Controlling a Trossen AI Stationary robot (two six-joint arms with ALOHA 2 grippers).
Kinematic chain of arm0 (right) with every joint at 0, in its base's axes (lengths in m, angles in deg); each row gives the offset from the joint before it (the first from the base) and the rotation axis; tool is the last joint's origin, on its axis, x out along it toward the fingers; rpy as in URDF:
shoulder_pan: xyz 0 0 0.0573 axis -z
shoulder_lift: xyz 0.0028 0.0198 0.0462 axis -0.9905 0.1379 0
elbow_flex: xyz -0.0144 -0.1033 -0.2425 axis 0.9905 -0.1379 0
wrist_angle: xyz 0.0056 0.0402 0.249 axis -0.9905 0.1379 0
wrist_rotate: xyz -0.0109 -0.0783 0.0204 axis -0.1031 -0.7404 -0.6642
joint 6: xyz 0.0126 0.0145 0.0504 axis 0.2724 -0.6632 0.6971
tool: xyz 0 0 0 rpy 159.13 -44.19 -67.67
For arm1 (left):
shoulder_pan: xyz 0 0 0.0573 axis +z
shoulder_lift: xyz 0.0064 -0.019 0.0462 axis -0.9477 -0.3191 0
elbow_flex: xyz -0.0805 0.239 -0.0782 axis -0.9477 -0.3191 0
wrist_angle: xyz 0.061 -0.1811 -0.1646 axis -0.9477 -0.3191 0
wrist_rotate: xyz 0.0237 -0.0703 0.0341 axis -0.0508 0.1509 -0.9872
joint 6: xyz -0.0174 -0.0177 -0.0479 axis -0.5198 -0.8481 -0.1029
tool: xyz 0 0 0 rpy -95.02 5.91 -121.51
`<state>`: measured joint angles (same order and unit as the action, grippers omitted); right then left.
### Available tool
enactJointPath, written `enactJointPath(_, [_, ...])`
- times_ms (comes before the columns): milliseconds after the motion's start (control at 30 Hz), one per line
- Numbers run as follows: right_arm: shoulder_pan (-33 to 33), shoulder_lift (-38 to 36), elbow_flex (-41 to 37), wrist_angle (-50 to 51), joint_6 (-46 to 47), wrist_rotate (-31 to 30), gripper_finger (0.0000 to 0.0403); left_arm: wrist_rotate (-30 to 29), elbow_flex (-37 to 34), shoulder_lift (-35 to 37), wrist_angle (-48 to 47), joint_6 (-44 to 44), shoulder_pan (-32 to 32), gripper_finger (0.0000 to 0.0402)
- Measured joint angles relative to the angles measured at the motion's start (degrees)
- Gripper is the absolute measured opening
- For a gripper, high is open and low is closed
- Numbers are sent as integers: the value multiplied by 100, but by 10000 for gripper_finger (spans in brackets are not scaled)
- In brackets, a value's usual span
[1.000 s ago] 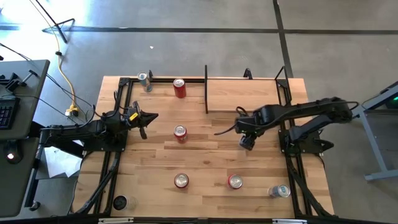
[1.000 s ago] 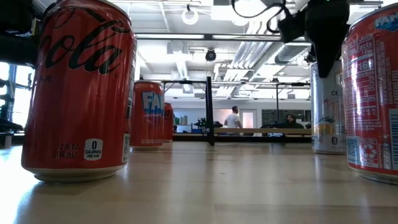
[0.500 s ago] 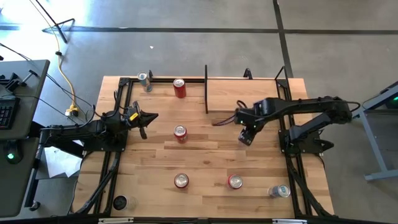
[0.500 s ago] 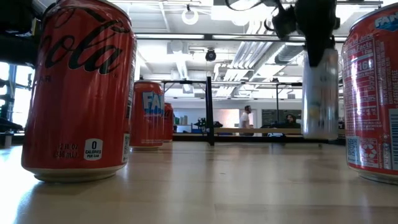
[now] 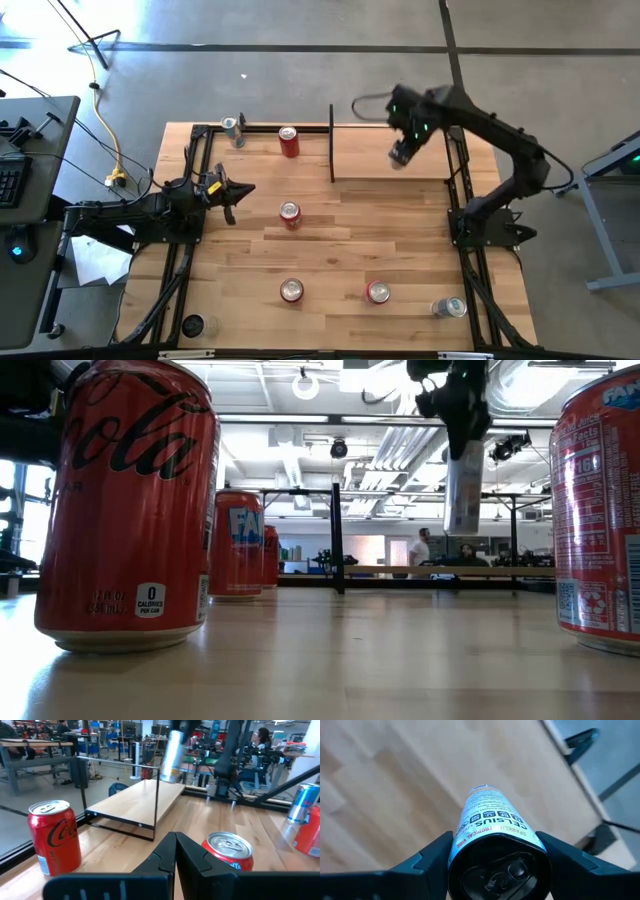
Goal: Place canned beverage on shelf
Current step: Put the top white-yellow soda can on the shelf
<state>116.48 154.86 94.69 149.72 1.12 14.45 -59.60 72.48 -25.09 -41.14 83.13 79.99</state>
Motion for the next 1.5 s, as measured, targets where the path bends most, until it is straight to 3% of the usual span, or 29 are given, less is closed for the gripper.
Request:
enactJointPath(333, [1889,453,120,32,-1407,-6,238,74,0,0,-10,97,0,0])
enactJointPath(633, [2878,616,-92,-593,-2120,57,238,72,0,0,-10,46,0,0])
enactJointPath(1433, [3024,933,-97,-755,-1784,-67,238,74,0,0,-10,42,-2,0])
enactJointPath(1500, [3022,933,-97,-762,-1735,-135,254,108,0,0,-10,42,0,0])
